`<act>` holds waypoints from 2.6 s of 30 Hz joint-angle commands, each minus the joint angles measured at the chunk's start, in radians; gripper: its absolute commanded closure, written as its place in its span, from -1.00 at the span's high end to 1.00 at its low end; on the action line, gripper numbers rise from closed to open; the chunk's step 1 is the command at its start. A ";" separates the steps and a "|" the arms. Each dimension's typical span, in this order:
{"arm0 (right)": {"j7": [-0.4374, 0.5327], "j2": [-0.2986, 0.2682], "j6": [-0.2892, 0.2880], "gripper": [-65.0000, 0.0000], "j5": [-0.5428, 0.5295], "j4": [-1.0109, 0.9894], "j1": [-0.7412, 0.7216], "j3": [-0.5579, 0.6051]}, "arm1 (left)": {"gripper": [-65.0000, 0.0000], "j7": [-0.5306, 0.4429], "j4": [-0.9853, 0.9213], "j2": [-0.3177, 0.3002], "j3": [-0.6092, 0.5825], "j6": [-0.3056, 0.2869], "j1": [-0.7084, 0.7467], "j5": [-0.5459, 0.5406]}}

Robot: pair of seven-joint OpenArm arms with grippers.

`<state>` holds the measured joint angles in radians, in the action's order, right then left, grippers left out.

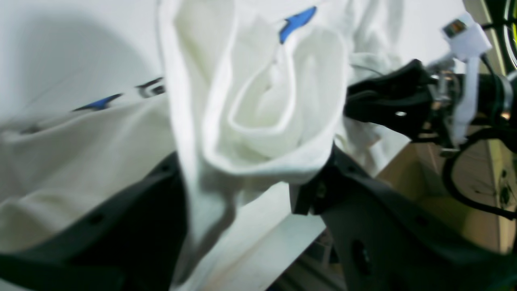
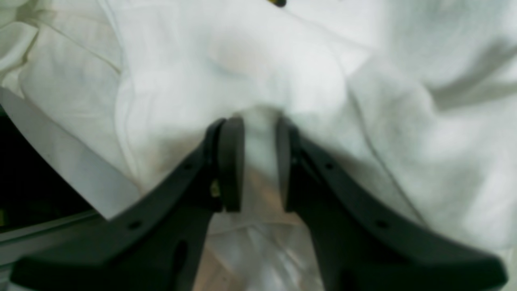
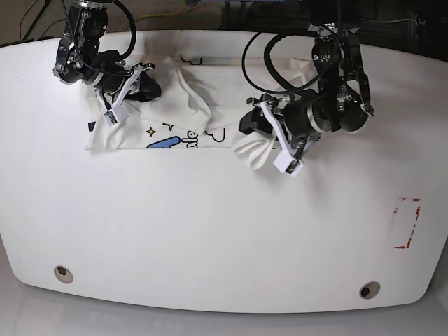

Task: Layout the t-shirt on the table in an organized manner, then fold the t-shirt properly
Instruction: 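Lower the folded end onto the shirt and open the left gripper, then regrasp the folded end with the left gripper and lift toward the right gripper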

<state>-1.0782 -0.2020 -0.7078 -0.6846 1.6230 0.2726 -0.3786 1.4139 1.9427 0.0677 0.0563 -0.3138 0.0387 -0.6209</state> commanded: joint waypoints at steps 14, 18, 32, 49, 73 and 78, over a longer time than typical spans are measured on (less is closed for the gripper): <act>-0.050 -0.004 0.010 -0.56 0.055 0.001 0.004 0.002 | -0.26 -0.018 0.022 -0.113 0.073 0.000 -0.012 -0.049; -0.050 -0.003 0.010 -0.56 0.055 0.001 0.004 0.003 | -0.26 -0.018 0.022 -0.105 0.076 0.000 -0.013 -0.064; -0.050 -0.003 0.010 -0.56 0.055 0.003 0.004 0.003 | -0.25 -0.018 0.022 -0.026 -0.025 0.005 -0.027 -0.030; -0.050 -0.003 0.010 -0.56 0.055 0.003 0.009 -0.001 | 0.21 -0.018 0.070 -0.062 -0.261 0.005 -0.125 0.236; -0.050 0.012 0.010 -0.56 0.055 0.000 -0.009 -0.001 | 0.22 -0.040 -0.002 -0.210 -0.140 0.003 -0.130 0.365; -0.050 0.017 0.010 -0.56 0.055 0.001 -0.011 -0.001 | 0.22 -0.048 -0.053 -0.211 -0.103 -0.011 -0.102 0.362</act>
<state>-1.0874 -0.1806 -0.7074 -0.6777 1.6226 0.2584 -0.3801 1.3876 1.8896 -0.1432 -0.0513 -0.3141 -0.0536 -0.2466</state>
